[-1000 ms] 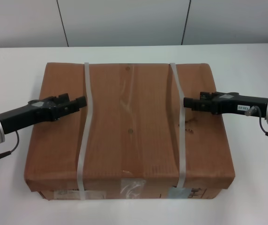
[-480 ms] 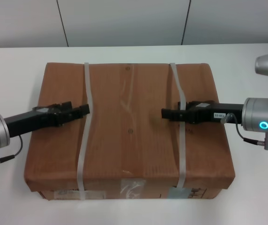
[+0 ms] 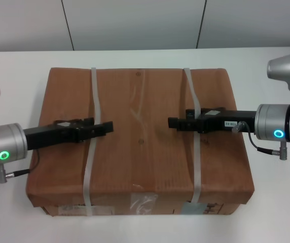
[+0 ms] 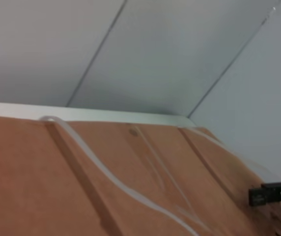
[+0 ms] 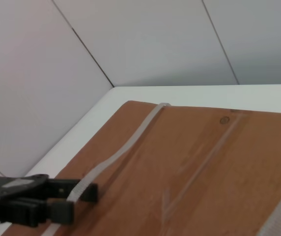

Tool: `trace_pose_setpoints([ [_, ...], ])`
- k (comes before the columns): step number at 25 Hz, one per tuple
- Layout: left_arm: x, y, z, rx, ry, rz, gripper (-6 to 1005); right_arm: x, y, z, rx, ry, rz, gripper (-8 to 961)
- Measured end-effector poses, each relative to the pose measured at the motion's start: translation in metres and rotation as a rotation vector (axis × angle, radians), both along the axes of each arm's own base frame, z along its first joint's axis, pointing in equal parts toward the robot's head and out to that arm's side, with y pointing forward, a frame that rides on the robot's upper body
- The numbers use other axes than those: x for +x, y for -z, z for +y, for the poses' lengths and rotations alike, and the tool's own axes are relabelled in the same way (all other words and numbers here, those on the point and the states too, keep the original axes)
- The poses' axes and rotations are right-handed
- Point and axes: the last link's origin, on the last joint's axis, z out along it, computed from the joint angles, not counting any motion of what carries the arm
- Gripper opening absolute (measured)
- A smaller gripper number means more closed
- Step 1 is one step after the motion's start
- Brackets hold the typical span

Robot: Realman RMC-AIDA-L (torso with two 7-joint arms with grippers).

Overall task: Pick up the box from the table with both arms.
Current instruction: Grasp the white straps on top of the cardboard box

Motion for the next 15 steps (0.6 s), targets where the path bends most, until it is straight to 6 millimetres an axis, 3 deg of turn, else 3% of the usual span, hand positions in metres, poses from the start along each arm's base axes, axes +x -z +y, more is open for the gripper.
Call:
trace_pose_setpoints([
  [15, 0.018, 0.011, 0.01, -0.043, 0.026, 0.008, 798, -0.011, 0.011, 0.006, -0.015, -0.041, -0.043, 863],
])
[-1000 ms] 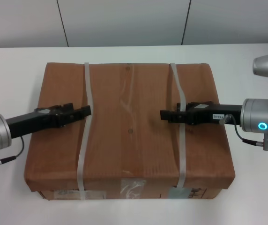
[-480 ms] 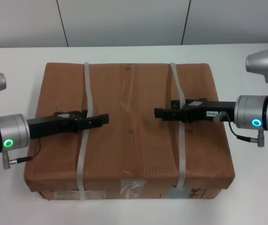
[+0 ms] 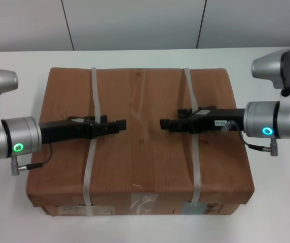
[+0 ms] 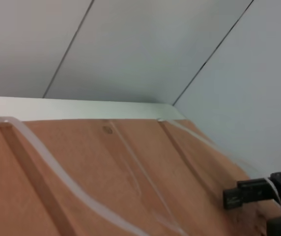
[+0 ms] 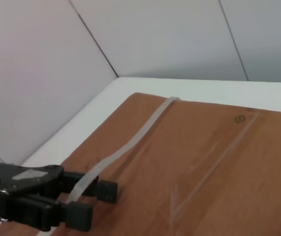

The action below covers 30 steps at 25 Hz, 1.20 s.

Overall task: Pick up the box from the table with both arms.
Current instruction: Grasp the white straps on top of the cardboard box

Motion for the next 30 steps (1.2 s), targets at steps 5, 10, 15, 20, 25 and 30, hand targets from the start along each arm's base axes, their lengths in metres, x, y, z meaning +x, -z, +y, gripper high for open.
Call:
trace_pose_setpoints([
  [5, 0.0063, 0.0045, 0.0034, -0.033, 0.025, 0.03, 765, -0.0054, 0.003, 0.0026, -0.005, -0.019, -0.011, 855],
  [10, 0.0057, 0.0056, 0.0031, -0.034, 0.017, 0.031, 609, -0.0067, 0.0026, 0.0047, 0.006, -0.022, -0.01, 732],
  [15, 0.0021, 0.0046, 0.0017, -0.028, 0.002, 0.03, 500, -0.0038, 0.0005, 0.0043, 0.037, -0.026, 0.001, 533],
  [20, 0.0007, 0.0044, 0.0009, -0.026, 0.001, 0.031, 390, -0.0027, 0.0003, 0.003, 0.042, -0.032, 0.004, 402],
  [25, 0.001, 0.0044, 0.0011, -0.025, 0.004, 0.032, 132, -0.0037, 0.0005, 0.0028, 0.038, -0.037, 0.006, 291],
  [30, 0.0026, 0.0041, 0.0013, -0.024, 0.012, 0.026, 56, -0.0031, 0.0, 0.0027, 0.038, -0.037, 0.005, 132],
])
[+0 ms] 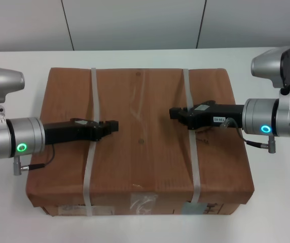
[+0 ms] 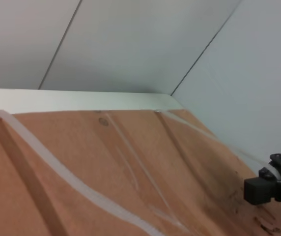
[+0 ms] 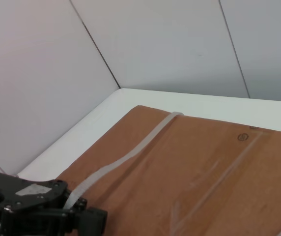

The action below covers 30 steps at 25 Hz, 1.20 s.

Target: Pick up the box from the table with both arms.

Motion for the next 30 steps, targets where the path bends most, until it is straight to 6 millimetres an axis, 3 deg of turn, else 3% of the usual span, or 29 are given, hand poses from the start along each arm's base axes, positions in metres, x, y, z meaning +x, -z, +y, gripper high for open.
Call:
trace_pose_setpoints([
  [3, 0.001, -0.001, 0.0, 0.007, 0.013, -0.002, 57, 0.0, -0.001, 0.0, 0.009, -0.012, 0.0, 16],
  [5, 0.002, -0.001, 0.0, 0.007, 0.028, -0.004, 57, 0.001, -0.002, 0.0, 0.023, -0.023, 0.005, -1],
  [30, 0.017, -0.025, -0.013, -0.006, 0.228, -0.098, 56, -0.002, -0.027, -0.012, 0.134, -0.115, 0.156, 1],
])
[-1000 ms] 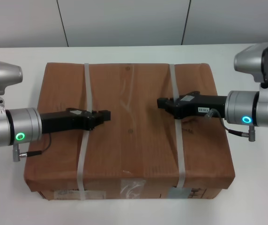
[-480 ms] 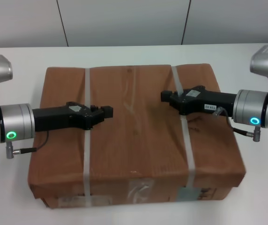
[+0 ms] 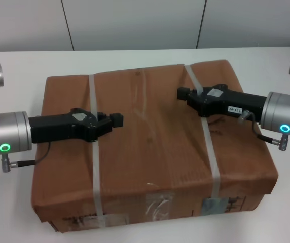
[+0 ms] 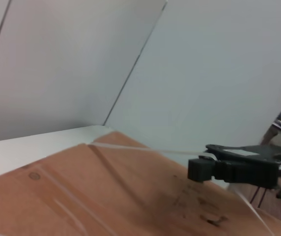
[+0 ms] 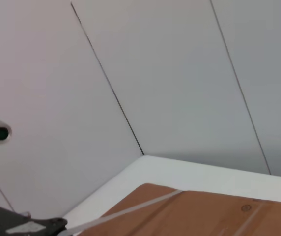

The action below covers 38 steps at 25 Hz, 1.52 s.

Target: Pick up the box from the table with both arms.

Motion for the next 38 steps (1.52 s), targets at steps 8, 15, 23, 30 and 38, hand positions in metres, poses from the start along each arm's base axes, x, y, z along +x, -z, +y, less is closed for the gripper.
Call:
trace_pose_setpoints([
  [8, 0.003, -0.004, -0.004, -0.006, 0.041, -0.017, 56, 0.0, -0.003, -0.003, 0.001, 0.0, 0.029, 1],
  [15, 0.005, -0.009, -0.004, 0.005, 0.05, -0.043, 56, 0.0, -0.003, -0.005, -0.005, -0.006, 0.037, 1],
  [23, 0.005, -0.01, -0.004, 0.01, 0.05, -0.041, 56, 0.0, -0.003, -0.005, -0.004, -0.008, 0.04, 1],
  [30, 0.007, -0.012, -0.003, 0.015, 0.055, -0.059, 56, -0.001, -0.003, -0.006, -0.006, -0.011, 0.043, 1],
  [38, 0.006, -0.014, -0.003, 0.02, 0.057, -0.058, 56, -0.001, -0.003, -0.006, -0.007, -0.011, 0.045, 1],
])
